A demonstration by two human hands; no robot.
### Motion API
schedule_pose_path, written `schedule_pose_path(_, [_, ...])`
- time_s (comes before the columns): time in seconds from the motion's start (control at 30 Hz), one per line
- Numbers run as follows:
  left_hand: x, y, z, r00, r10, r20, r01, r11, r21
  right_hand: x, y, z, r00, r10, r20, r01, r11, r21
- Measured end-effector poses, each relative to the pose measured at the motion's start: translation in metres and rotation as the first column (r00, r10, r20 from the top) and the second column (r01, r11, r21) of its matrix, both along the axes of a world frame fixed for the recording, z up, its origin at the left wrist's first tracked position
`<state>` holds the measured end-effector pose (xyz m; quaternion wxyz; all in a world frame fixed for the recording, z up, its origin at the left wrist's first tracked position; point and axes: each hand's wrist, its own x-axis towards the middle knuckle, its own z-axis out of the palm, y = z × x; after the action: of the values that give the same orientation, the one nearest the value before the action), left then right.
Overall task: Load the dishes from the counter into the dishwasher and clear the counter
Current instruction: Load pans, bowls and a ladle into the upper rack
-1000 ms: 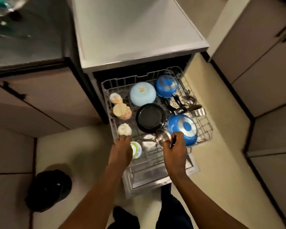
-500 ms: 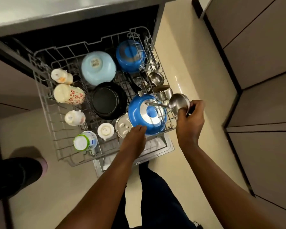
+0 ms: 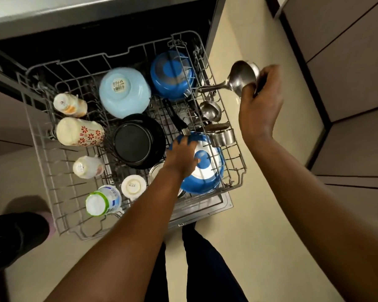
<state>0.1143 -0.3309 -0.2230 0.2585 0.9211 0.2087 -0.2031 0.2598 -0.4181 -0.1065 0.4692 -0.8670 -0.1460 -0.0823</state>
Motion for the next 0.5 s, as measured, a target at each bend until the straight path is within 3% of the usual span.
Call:
schedule_pose_path(0.2, [-0.004, -0.011, -0.005, 0.997, -0.041, -0.064, 0.051, 0.983, 0.175, 0.039, 0.028, -0.023, 0.983, 0.185, -0.006, -0.183, 0.966, -0.182])
schedule_pose_path(0.5, [-0.002, -0.018, -0.011, 0.999, 0.021, -0.041, -0.012, 0.977, 0.214, 0.066, 0.068, -0.063, 0.901, 0.396, -0.18, -0.434, 0.792, -0.43])
